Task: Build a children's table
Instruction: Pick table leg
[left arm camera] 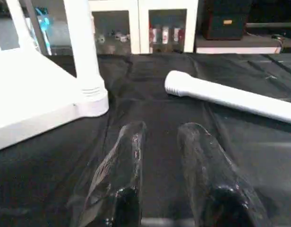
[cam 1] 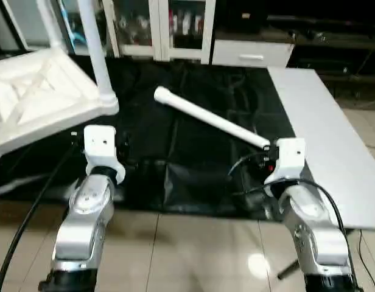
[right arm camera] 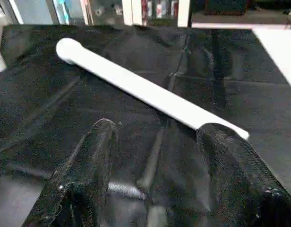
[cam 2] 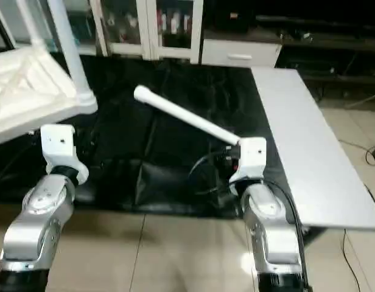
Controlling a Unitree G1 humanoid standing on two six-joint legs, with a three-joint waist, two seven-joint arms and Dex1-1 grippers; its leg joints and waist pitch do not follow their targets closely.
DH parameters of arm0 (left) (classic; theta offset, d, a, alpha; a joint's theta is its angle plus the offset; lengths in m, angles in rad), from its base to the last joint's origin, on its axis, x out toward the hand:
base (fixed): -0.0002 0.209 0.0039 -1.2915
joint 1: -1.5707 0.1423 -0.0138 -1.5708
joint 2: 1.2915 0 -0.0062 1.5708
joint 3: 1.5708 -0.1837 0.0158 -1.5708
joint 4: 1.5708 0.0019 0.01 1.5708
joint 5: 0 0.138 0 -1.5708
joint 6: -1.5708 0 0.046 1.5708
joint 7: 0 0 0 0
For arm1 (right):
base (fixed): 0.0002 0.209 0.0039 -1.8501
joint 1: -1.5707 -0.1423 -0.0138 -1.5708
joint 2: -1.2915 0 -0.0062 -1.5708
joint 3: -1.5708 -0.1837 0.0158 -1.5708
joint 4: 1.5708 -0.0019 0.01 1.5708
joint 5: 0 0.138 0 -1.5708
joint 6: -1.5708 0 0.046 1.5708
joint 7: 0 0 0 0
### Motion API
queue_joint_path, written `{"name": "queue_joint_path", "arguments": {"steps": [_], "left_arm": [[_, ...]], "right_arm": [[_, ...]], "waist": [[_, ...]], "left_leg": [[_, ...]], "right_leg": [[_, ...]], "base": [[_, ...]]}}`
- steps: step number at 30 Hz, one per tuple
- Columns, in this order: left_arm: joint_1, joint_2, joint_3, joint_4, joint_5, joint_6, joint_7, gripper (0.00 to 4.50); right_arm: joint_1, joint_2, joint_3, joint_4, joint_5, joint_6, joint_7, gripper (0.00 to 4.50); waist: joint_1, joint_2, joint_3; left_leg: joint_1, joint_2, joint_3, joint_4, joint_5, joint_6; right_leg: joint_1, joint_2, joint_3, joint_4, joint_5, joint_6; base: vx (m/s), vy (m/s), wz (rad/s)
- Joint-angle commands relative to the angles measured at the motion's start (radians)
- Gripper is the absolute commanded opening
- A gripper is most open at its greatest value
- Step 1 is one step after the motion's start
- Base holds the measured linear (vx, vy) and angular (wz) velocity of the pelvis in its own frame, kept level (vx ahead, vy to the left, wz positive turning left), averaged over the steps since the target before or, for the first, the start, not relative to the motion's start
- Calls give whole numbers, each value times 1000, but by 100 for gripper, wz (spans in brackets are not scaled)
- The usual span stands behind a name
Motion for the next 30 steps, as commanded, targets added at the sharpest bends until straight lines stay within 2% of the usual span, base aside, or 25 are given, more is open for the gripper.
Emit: {"name": "queue_joint_path", "arguments": {"steps": [1, 2, 3, 4, 5, 6, 7, 8, 10, 11, 12, 13, 14, 15, 18, 20, 21, 22, 23, 24, 25, 26, 28, 29, 30], "left_arm": [[-18, -1, 8, 9, -2, -8, -7, 140], [-18, -1, 8, 9, -2, -8, -7, 140], [-18, 0, 9, 9, 0, -8, -7, 140], [-18, 0, 10, 9, 0, -9, -9, 140], [-19, 1, 10, 10, 1, -10, -10, 140], [-20, 2, 10, 10, 1, -10, -12, 140], [-20, 2, 10, 10, 1, -10, -12, 140], [-20, 2, 9, 10, 1, -11, -13, 140], [-17, 5, 4, 10, 2, -16, -17, 140], [-15, 6, 2, 11, 3, -17, -19, 140], [-15, 7, 1, 13, 3, -17, -20, 140], [-16, 8, 0, 14, 3, -17, -22, 140], [-17, 6, 0, 15, 5, -16, -25, 140], [-17, 5, -1, 14, 6, -16, -27, 140], [-12, 1, -9, 12, 10, -16, -30, 140], [-11, -1, -13, 16, 9, -19, -30, 140], [-8, -3, -16, 16, 6, -17, -30, 140], [0, -6, -22, 11, 3, -14, -33, 140], [6, -6, -27, 8, 1, -13, -38, 140], [22, -4, -44, -2, -5, -8, -59, 140], [29, 1, -53, -2, -4, -11, -78, 140], [36, 4, -62, -6, -2, -13, -90, 140], [46, 13, -77, -10, 2, -3, -111, 140], [47, 14, -78, -10, 1, 2, -113, 140], [46, 26, -88, 4, -4, 32, -134, 140]], "right_arm": [[-10, -9, 7, 22, -1, -19, 7, 293], [-10, -9, 7, 22, -1, -19, 7, 293], [-13, -11, 9, 27, -1, -22, 7, 293], [-15, -12, 11, 32, -3, -26, 9, 293], [-18, -12, 13, 35, -5, -29, 9, 293], [-20, -11, 15, 38, -6, -32, 8, 293], [-20, -11, 15, 38, -6, -32, 8, 293], [-22, -11, 16, 40, -7, -34, 8, 293], [-22, -9, 17, 46, -10, -41, 6, 293], [-21, -9, 18, 49, -10, -46, 5, 293], [-21, -9, 19, 51, -11, -48, 4, 293], [-20, -8, 20, 50, -11, -48, 3, 293], [-18, -11, 22, 48, -9, -49, 2, 293], [-15, -14, 24, 46, -8, -49, 2, 293], [-7, -22, 22, 40, -11, -51, 6, 293], [-8, -25, 19, 41, -12, -50, 7, 293], [-9, -28, 16, 40, -13, -49, 8, 293], [-6, -32, 13, 37, -13, -48, 11, 293], [-6, -35, 11, 36, -11, -48, 14, 293], [-7, -47, 8, 37, -10, -52, 26, 293], [-15, -57, 8, 46, -6, -54, 32, 293], [-18, -66, 5, 50, 0, -52, 40, 293], [-43, -100, 3, 82, 5, -62, 64, 293], [-49, -108, 3, 90, 3, -66, 69, 293], [-98, -150, -1, 159, -9, -71, 94, 293]], "waist": [[-8, 9, -80], [-16, 10, -84], [-49, 13, -89], [-75, 3, -99], [-68, -14, -90], [-60, -39, -84], [12, -83, -52], [21, -79, -62], [21, -79, -48], [23, -46, -41], [27, -13, -45], [13, 51, -59], [-19, 61, -41], [-49, 69, -80], [-40, 36, -61], [-41, 15, -44], [-37, -14, -27], [-19, -54, -16], [6, -67, -36], [14, -76, -42], [17, -77, -38], [22, -69, -44], [20, -50, -51], [7, -19, -65], [9, -16, -69]], "left_leg": [[42, -7, -27, -42, 116, 301], [74, 8, -48, -36, 177, 364], [182, 80, -131, -26, 299, 519], [220, 146, -208, -32, 462, 647], [184, 99, -198, -15, 461, 604], [124, 17, -152, 10, 381, 492], [-88, -153, -31, 123, -10, 342], [-139, -135, -35, 193, -93, 291], [-172, -101, -34, 188, 50, 95], [-148, -61, -43, 121, 149, 93], [-139, -36, -49, 72, 179, 113], [-96, 7, -62, -3, 189, 151], [-53, 38, -122, -43, 43, 197], [66, 94, -224, -28, -36, 424], [29, 73, -156, -39, -82, 415], [-1, 79, -122, -73, -173, 409], [-27, 45, -84, -90, -334, 357], [-46, -19, -11, -41, -466, 244], [-43, -76, -3, 150, -216, 190], [-84, -68, -23, 160, -122, 166], [-130, -64, -46, 143, 0, 126], [-130, -62, -52, 121, 61, 110], [-99, -43, -43, 29, 264, 81], [-80, 11, -49, 19, 419, 85], [-62, 28, -51, 24, 410, 75]], "right_leg": [[30, 21, -3, -6, 176, -98], [1, 24, -11, 18, 191, -68], [-133, 2, -28, 90, 45, -11], [-212, -46, -9, 154, -127, 71], [-225, -77, 31, 141, -95, 76], [-163, -84, 56, 83, -5, 53], [61, -122, 179, -18, 65, 22], [108, -171, 221, -24, 147, -26], [105, -123, 118, -1, 490, -64], [65, -122, 65, -47, 375, -79], [66, -113, 41, -62, 243, -88], [85, -50, -19, -50, 45, -61], [36, 30, -67, 30, -59, -27], [-86, 48, -54, 178, -203, 15], [-162, 16, -16, 222, -19, 97], [-161, 2, 2, 209, 59, 73], [-136, -22, 26, 121, 102, 29], [-99, -76, 87, -23, -194, 18], [-57, -182, 195, -105, -677, 4], [-23, -187, 213, -92, -680, -23], [11, -157, 183, -46, -436, -25], [8, -140, 168, -25, -256, -41], [-35, -58, 101, 31, 297, -86], [-66, -27, 60, 70, 551, -123], [-79, -32, 57, 70, 542, -144]], "base": [[202, 23, 11], [202, 23, 11], [168, -21, -2], [101, -102, -33], [101, -102, -33], [7, -133, -42], [90, -58, 2], [90, -58, 2], [203, -23, 1], [191, -28, -13], [186, 9, -12], [234, 81, -18], [234, 81, -18], [252, 54, -16], [181, 25, 1], [120, -4, 3], [68, -73, -1], [75, -140, 8], [75, -140, 8], [135, -121, 6], [135, -60, -6], [135, -60, -6], [90, -12, 3], [77, 15, 3], [65, 64, 3]]}}
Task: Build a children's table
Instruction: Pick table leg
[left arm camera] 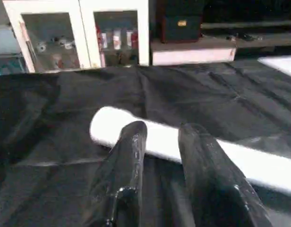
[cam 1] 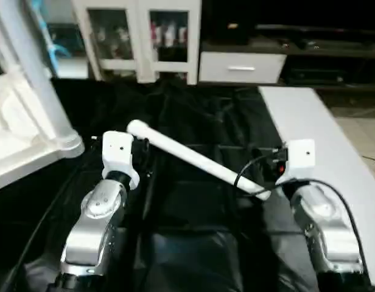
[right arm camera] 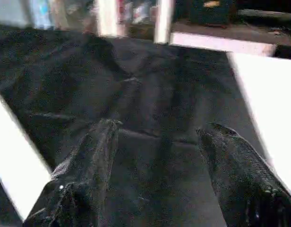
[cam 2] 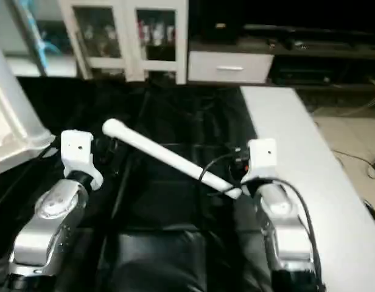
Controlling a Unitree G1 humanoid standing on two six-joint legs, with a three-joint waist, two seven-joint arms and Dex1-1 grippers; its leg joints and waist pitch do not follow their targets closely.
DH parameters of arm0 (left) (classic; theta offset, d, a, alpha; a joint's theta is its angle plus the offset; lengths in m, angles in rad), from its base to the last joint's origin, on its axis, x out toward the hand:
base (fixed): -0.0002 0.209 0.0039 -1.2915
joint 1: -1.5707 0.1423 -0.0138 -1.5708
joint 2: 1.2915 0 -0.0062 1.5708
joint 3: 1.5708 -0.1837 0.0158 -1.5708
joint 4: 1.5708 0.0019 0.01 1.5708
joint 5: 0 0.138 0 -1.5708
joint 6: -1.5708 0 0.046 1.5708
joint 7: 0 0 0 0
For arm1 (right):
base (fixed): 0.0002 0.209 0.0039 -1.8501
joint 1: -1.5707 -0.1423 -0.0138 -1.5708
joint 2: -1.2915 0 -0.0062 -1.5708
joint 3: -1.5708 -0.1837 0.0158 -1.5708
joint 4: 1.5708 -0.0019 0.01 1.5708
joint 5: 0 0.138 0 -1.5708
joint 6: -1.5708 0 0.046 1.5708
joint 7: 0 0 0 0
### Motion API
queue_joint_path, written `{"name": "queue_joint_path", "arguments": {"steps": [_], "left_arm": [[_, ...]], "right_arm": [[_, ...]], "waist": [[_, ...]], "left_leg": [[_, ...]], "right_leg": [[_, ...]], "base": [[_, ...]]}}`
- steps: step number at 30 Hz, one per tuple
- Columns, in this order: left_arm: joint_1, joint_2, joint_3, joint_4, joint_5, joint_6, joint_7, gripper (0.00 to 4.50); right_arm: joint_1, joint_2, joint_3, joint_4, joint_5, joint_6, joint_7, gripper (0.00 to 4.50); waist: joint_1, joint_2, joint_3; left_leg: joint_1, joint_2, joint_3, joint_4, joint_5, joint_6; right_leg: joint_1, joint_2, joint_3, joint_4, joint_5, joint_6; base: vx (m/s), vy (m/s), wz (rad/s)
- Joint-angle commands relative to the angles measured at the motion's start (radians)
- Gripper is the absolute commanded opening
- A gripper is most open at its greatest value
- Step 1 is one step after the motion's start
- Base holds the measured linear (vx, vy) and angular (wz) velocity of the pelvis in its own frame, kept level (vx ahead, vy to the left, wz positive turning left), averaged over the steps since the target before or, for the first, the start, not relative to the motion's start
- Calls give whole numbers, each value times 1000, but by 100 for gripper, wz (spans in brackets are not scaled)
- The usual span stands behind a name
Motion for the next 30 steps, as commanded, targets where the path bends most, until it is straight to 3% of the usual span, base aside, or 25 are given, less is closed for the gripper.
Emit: {"name": "queue_joint_path", "arguments": {"steps": [1, 2, 3, 4, 5, 6, 7, 8, 9, 10, 11, 12, 14, 15, 16, 17, 21, 22, 23, 26, 30], "left_arm": [[3, 14, -21, 12, -4, 46, -35, 140], [-12, 33, -48, 42, 0, 80, -70, 140], [-41, 46, -80, 96, -8, 89, -131, 140], [-42, 47, -81, 98, -8, 88, -133, 140], [-47, 49, -87, 107, -11, 87, -144, 140], [-67, 56, -96, 132, -9, 89, -161, 140], [-97, 56, -97, 166, -19, 106, -181, 140], [-138, 61, -102, 215, -24, 115, -211, 140], [-138, 61, -102, 215, -24, 115, -211, 140], [-180, 72, -108, 263, -19, 131, -235, 140], [-211, 84, -113, 299, -15, 150, -254, 140], [-239, 99, -121, 332, -8, 157, -277, 140], [-312, 135, -132, 433, 0, 167, -336, 140], [-325, 138, -131, 451, 0, 165, -344, 140], [-345, 137, -128, 481, -2, 157, -353, 140], [-366, 129, -117, 516, -9, 145, -351, 140], [-431, 113, -123, 641, -1, 114, -370, 140], [-455, 104, -137, 693, 14, 92, -375, 140], [-474, 94, -149, 738, 28, 68, -373, 140], [-514, 76, -163, 827, 45, 18, -369, 140], [-548, 56, -170, 907, 60, -20, -366, 140]], "right_arm": [[-56, -53, -11, 76, -5, -18, 32, 293], [-118, -99, -12, 167, -26, -33, 56, 293], [-187, -141, -6, 275, -50, -70, 81, 293], [-190, -142, -6, 279, -51, -72, 83, 293], [-201, -148, -5, 296, -55, -78, 87, 293], [-226, -168, 9, 335, -76, -99, 101, 293], [-259, -189, 19, 382, -91, -113, 117, 293], [-298, -219, 32, 442, -107, -131, 147, 293], [-298, -219, 32, 442, -107, -131, 147, 293], [-334, -249, 45, 498, -113, -141, 186, 293], [-357, -269, 57, 534, -115, -142, 224, 293], [-378, -287, 75, 573, -121, -153, 260, 293], [-431, -332, 142, 681, -164, -201, 374, 293], [-438, -340, 155, 695, -177, -213, 391, 293], [-449, -349, 168, 720, -194, -232, 414, 293], [-459, -351, 171, 736, -199, -235, 430, 293], [-506, -357, 194, 817, -228, -285, 434, 293], [-519, -353, 202, 841, -233, -300, 436, 293], [-529, -347, 207, 860, -236, -312, 436, 293], [-548, -334, 229, 905, -249, -352, 454, 293], [-551, -314, 244, 926, -254, -385, 505, 293]], "waist": [[-3, 17, -76], [-4, 15, -72], [-1, 30, -63], [-3, 24, -58], [2, 14, -44], [5, 60, -44], [-5, 42, -35], [-14, 29, -31], [-15, 24, -32], [-13, 23, -29], [-11, 17, -31], [-9, 18, -32], [-19, 35, -34], [-22, 31, -34], [-20, 30, -38], [-22, 36, -39], [-21, 32, -54], [-16, 32, -64], [-19, 33, -65], [-13, 35, -62], [-1, 38, -59]], "left_leg": [[15, 82, -19, -46, 394, 65], [10, 81, -16, -50, 368, 57], [15, 78, -6, -55, 236, 40], [16, 77, 2, -62, 144, 30], [8, 81, 17, -78, -52, 12], [12, 83, 17, -77, -101, -4], [19, 88, 25, -88, -209, -11], [24, 82, 31, -91, -301, -18], [28, 78, 35, -87, -322, -15], [31, 78, 43, -83, -320, -2], [21, 78, 45, -83, -277, 14], [18, 81, 46, -84, -252, 21], [9, 81, 43, -87, -247, 26], [5, 80, 43, -87, -257, 27], [8, 81, 44, -84, -253, 32], [7, 81, 47, -81, -228, 46], [0, 81, 54, -70, -113, 100], [-5, 82, 54, -63, -38, 131], [-11, 79, 56, -57, 14, 168], [-10, 83, 57, -55, 9, 206], [-6, 93, 58, -59, -38, 198]], "right_leg": [[51, -75, 35, -32, 482, -182], [50, -78, 33, -38, 453, -202], [39, -82, 32, -56, 339, -231], [40, -87, 32, -67, 267, -249], [47, -100, 41, -86, 122, -266], [41, -103, 42, -82, 84, -265], [35, -101, 41, -100, -22, -259], [31, -100, 38, -109, -151, -253], [29, -102, 39, -114, -206, -246], [24, -112, 42, -124, -275, -237], [31, -116, 41, -124, -297, -228], [33, -118, 41, -123, -286, -225], [32, -112, 34, -115, -243, -236], [34, -111, 31, -115, -244, -235], [33, -115, 34, -114, -219, -239], [34, -118, 37, -112, -175, -260], [41, -118, 35, -99, 2, -314], [45, -119, 34, -85, 113, -331], [42, -114, 31, -79, 196, -345], [38, -119, 27, -82, 197, -359], [37, -123, 28, -86, 143, -366]], "base": [[15, 77, 6], [15, 77, 6], [-44, 78, 4], [-68, 59, 8], [-68, 59, 8], [-62, 35, 8], [-67, 34, 6], [-67, 34, 6], [-82, 34, 7], [-73, 18, 6], [-73, 18, 6], [-54, 12, 1], [0, 0, 0], [0, 0, 0], [0, 0, 0], [0, 0, 0], [0, 0, 0], [0, 0, 0], [0, 0, 0], [0, 0, 0], [0, 0, 0]]}}
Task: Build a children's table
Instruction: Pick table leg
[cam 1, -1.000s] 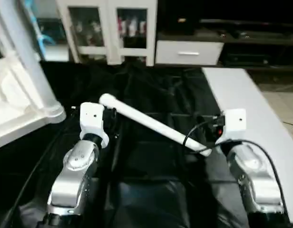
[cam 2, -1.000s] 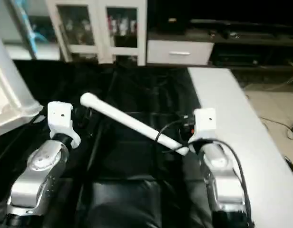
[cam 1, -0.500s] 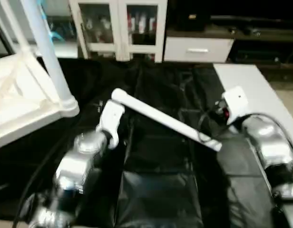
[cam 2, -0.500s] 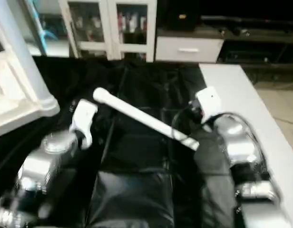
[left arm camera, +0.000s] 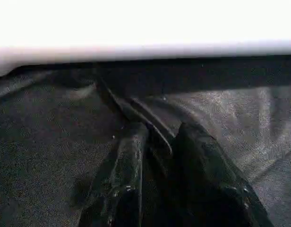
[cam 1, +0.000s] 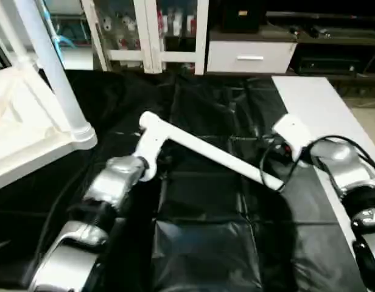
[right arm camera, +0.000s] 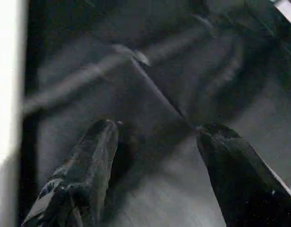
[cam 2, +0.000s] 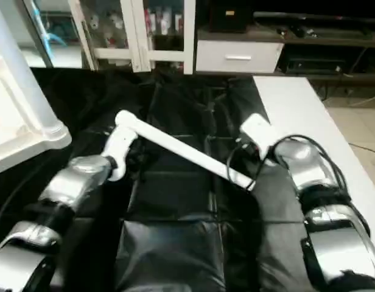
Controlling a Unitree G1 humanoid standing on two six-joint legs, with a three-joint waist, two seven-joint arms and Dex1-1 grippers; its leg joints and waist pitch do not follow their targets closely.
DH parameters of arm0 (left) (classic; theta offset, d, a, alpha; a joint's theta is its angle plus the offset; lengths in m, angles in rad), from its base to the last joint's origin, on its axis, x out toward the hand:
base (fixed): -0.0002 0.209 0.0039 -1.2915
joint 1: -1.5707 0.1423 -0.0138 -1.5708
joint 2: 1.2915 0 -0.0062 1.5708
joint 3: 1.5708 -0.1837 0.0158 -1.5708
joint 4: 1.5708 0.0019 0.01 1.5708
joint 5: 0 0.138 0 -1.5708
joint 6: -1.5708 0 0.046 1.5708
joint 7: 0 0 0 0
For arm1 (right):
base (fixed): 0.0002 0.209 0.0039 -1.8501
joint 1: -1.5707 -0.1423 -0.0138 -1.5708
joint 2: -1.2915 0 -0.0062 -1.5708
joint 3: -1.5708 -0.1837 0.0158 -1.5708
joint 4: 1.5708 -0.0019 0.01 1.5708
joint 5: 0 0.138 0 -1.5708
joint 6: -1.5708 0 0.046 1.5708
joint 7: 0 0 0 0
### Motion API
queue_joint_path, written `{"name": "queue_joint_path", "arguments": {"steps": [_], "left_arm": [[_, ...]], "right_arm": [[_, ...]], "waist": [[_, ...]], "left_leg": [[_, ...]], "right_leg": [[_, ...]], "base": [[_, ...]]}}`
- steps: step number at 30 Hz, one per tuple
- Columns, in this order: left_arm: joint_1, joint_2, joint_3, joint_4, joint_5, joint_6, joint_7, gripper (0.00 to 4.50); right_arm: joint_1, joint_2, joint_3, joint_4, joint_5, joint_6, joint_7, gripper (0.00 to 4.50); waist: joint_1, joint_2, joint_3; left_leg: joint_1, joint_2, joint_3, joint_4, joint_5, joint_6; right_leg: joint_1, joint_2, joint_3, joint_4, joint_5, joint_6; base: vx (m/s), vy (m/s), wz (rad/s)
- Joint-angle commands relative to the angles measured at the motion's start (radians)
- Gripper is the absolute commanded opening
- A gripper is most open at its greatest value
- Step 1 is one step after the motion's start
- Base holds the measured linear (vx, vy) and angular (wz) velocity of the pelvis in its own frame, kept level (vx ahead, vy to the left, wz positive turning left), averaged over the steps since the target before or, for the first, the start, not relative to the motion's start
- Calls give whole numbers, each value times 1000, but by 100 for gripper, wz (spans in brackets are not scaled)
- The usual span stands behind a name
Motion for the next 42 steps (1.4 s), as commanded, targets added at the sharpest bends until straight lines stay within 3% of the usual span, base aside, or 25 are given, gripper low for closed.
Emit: {"name": "queue_joint_path", "arguments": {"steps": [1, 2, 3, 5, 11, 15, 16, 19, 23, 32, 42], "left_arm": [[-23, -9, -17, 55, 22, -29, 0, 140], [-33, -14, -21, 76, 28, -42, 2, 140], [-50, -24, -26, 109, 36, -59, 9, 140], [-65, -30, -23, 139, 40, -75, 8, 140], [-95, -42, -26, 215, 55, -117, -4, 140], [-124, -48, -22, 265, 65, -162, 0, 140], [-131, -46, -23, 270, 68, -169, -4, 140], [-141, -42, -26, 273, 72, -175, -12, 140], [-154, -34, -29, 277, 80, -183, -22, 140], [-202, -49, -26, 318, 101, -237, -21, 140], [-217, -93, -69, 297, 121, -270, -98, 140]], "right_arm": [[6, 10, 25, -11, -3, -27, 70, 293], [13, 13, 31, -18, 0, -33, 92, 293], [33, 17, 45, -48, 14, -35, 152, 293], [37, 20, 48, -50, 18, -47, 183, 293], [74, 19, 77, -111, 42, -50, 293, 293], [116, 5, 100, -238, 61, -25, 393, 293], [126, 2, 105, -273, 64, -18, 413, 293], [139, -3, 114, -316, 68, -8, 436, 293], [165, -6, 127, -393, 77, 13, 457, 293], [233, 31, 156, -597, 93, 99, 464, 293], [245, 75, 195, -617, 57, 120, 410, 293]], "waist": [[5, -1, -82], [5, -1, -80], [9, 6, -79], [13, 2, -78], [16, 4, -74], [18, 6, -74], [19, 2, -74], [19, 4, -75], [21, -3, -73], [23, 1, -76], [26, -2, -72]], "left_leg": [[21, 78, -27, -62, -68, 142], [20, 76, -26, -62, -78, 143], [24, 80, -27, -66, -104, 135], [24, 84, -28, -69, -124, 127], [26, 85, -30, -76, -167, 111], [32, 89, -30, -81, -193, 105], [31, 89, -28, -81, -190, 109], [25, 92, -30, -82, -168, 116], [22, 93, -31, -84, -154, 122], [21, 98, -33, -85, -121, 137], [21, 98, -32, -90, -148, 104]], "right_leg": [[54, -87, 30, -67, 110, -352], [53, -84, 29, -69, 102, -351], [52, -84, 28, -72, 82, -348], [54, -88, 29, -72, 75, -346], [53, -92, 28, -81, 21, -334], [50, -93, 25, -83, 6, -329], [52, -95, 21, -83, 11, -329], [53, -101, 18, -80, 23, -325], [54, -104, 18, -81, 13, -312], [51, -107, 16, -75, 88, -312], [50, -113, 19, -82, 39, -304]], "base": [[0, 0, 0], [0, 0, 0], [0, 0, 0], [0, 0, 0], [0, 0, 0], [0, 0, 0], [0, 0, 0], [0, 0, 0], [0, 0, 0], [0, 0, 0], [0, 0, 0]]}}
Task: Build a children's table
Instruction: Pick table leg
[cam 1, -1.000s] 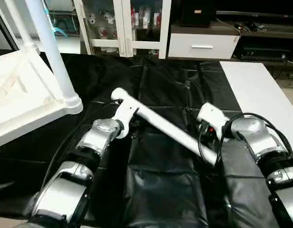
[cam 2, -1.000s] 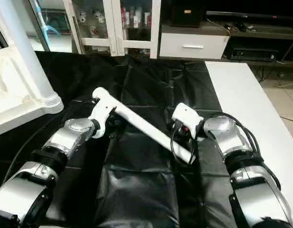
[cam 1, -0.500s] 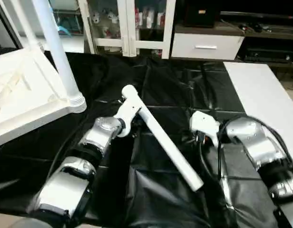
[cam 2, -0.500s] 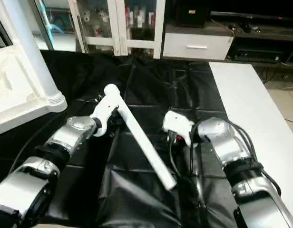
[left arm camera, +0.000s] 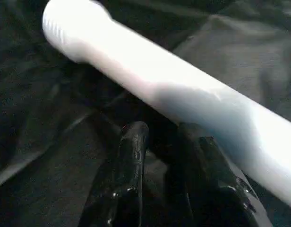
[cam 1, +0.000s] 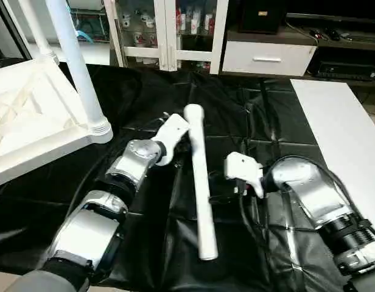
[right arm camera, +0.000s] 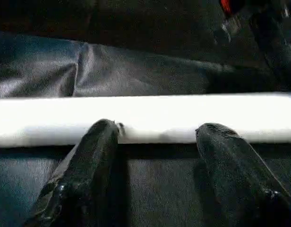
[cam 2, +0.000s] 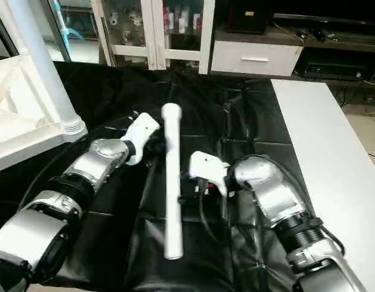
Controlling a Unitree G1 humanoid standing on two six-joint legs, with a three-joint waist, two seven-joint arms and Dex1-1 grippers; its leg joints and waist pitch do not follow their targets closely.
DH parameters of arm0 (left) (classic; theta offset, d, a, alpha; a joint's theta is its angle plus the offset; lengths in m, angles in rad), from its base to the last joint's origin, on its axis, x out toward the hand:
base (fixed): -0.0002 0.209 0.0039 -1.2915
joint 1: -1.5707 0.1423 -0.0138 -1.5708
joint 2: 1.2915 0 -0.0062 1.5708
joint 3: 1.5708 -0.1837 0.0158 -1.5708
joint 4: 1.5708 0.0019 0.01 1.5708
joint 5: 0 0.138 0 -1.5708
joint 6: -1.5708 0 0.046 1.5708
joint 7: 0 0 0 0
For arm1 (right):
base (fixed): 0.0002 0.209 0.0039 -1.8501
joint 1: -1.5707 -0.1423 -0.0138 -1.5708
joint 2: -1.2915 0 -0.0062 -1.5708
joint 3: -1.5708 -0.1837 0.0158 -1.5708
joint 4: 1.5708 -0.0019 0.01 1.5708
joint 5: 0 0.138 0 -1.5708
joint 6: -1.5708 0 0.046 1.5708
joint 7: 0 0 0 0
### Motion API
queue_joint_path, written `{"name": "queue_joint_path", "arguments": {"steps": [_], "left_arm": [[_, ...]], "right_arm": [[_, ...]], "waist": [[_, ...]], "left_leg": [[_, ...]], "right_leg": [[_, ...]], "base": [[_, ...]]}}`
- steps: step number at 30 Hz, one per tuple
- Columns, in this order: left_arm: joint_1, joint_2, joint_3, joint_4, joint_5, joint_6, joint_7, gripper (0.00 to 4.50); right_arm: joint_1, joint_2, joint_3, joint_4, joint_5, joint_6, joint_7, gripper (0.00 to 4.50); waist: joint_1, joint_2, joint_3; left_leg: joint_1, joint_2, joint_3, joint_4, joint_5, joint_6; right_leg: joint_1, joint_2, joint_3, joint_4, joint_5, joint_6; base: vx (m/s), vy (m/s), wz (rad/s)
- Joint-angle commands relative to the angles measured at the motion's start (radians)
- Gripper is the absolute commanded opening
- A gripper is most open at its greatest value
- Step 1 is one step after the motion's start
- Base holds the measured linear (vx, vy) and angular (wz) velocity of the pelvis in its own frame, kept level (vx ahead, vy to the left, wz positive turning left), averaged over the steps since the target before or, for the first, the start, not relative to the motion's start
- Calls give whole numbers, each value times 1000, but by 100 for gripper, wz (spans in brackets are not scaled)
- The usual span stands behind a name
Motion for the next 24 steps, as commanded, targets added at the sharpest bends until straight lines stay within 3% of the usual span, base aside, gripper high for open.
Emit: {"name": "queue_joint_path", "arguments": {"steps": [1, 2, 11, 17, 22, 24], "left_arm": [[-11, -15, -24, -22, 11, -10, -30, 140], [-8, -29, -31, -25, 12, -9, -47, 140], [15, -96, -78, -9, 48, -13, -74, 140], [11, -117, -71, -32, 41, -21, -81, 140], [-5, -97, -45, -36, 37, -44, -52, 140], [-11, -81, -22, -56, 24, -52, -52, 140]], "right_arm": [[6, 11, 12, -6, -22, 2, -24, 293], [8, 24, 15, -2, -34, 8, -51, 293], [-2, 104, 29, 17, -68, 25, -175, 293], [-9, 160, 26, 7, -71, 37, -227, 293], [-7, 150, 18, -47, -46, 47, -205, 293], [-3, 127, 3, -92, -23, 58, -178, 293]], "waist": [[0, -8, -74], [0, -12, -74], [-2, -9, -72], [-6, -9, -69], [-6, -15, -71], [-4, -12, -72]], "left_leg": [[28, 93, -41, -90, -151, 95], [28, 94, -41, -91, -149, 94], [29, 96, -42, -95, -150, 86], [29, 95, -42, -99, -170, 77], [28, 95, -41, -96, -140, 91], [30, 97, -41, -96, -135, 93]], "right_leg": [[42, -95, 45, -69, 35, -300], [43, -96, 45, -69, 35, -299], [41, -96, 47, -72, 20, -288], [41, -97, 48, -73, 1, -284], [43, -97, 48, -71, 39, -283], [43, -97, 47, -69, 40, -282]], "base": [[0, 0, 0], [0, 0, 0], [0, 0, 0], [0, 0, 0], [0, 0, 0], [0, 0, 0]]}}
